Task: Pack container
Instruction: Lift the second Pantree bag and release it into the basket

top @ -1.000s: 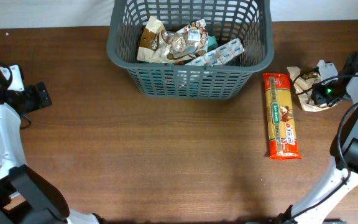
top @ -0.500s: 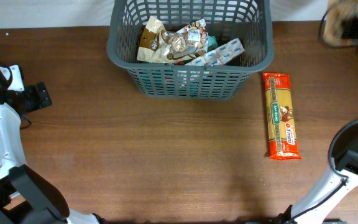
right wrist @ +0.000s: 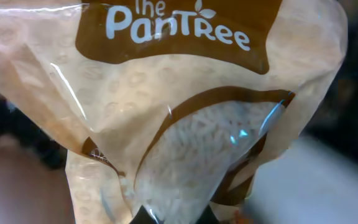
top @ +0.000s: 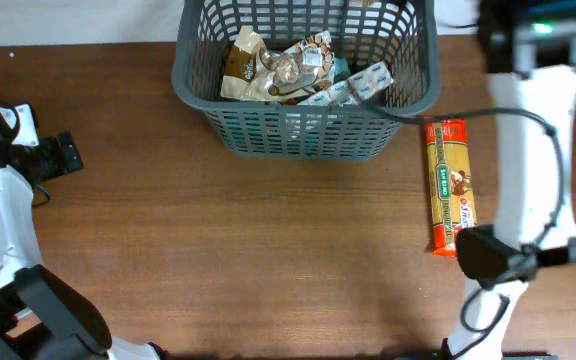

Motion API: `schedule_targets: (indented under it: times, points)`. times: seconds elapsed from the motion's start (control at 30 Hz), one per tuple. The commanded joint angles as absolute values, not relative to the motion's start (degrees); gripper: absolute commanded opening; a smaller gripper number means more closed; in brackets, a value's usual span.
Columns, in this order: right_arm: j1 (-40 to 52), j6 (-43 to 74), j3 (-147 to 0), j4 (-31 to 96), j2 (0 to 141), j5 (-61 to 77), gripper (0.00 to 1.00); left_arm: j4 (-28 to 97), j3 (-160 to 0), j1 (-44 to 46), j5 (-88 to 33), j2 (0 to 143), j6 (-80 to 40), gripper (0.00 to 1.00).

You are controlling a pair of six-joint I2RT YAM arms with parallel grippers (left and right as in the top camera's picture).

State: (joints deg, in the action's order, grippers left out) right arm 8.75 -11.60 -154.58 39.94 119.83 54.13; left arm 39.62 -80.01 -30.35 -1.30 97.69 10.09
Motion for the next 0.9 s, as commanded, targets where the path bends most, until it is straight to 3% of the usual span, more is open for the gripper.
schedule_targets:
  times: [0.0,0.17,0.2,0.23,0.3,0.33,0.53,0.73,0.87]
  points:
    - [9.8,-12.8,-149.6,44.3,126.6,49.3,0.03,39.4,-79.5,-30.5,-1.3,97.2,10.8,0.99]
    - [9.2,-13.2,-146.7,53.5,131.7,46.6,0.07,39.4,-79.5,-30.5,-1.4,97.2,10.8,0.99]
    - [9.0,-13.3,-146.5,54.8,132.1,46.7,0.15,39.2,-79.5,-30.5,-1.7,97.2,10.8,0.99]
    - [9.0,-13.3,-146.5,56.3,132.6,46.7,0.33,39.1,-79.5,-30.5,-2.6,97.2,10.8,0.99]
    - [8.9,-13.3,-146.5,58.3,132.7,46.2,0.93,38.8,-79.5,-30.5,-4.8,97.2,10.8,0.99]
    - [9.0,-13.3,-146.6,58.5,132.6,46.2,0.99,38.6,-79.5,-30.5,-5.5,97.2,10.8,0.99]
    - [8.5,-13.2,-151.2,59.5,129.1,42.6,0.99,38.3,-79.5,-30.5,-5.1,97.2,10.8,0.99]
    - [5.5,-13.3,-156.8,72.7,122.4,2.3,0.99,38.0,-79.5,-31.3,-4.7,97.2,10.9,0.99]
    - [-1.2,-8.4,-156.8,79.0,122.0,-1.4,0.99,37.7,-79.5,-32.5,-4.8,97.2,10.8,0.99]
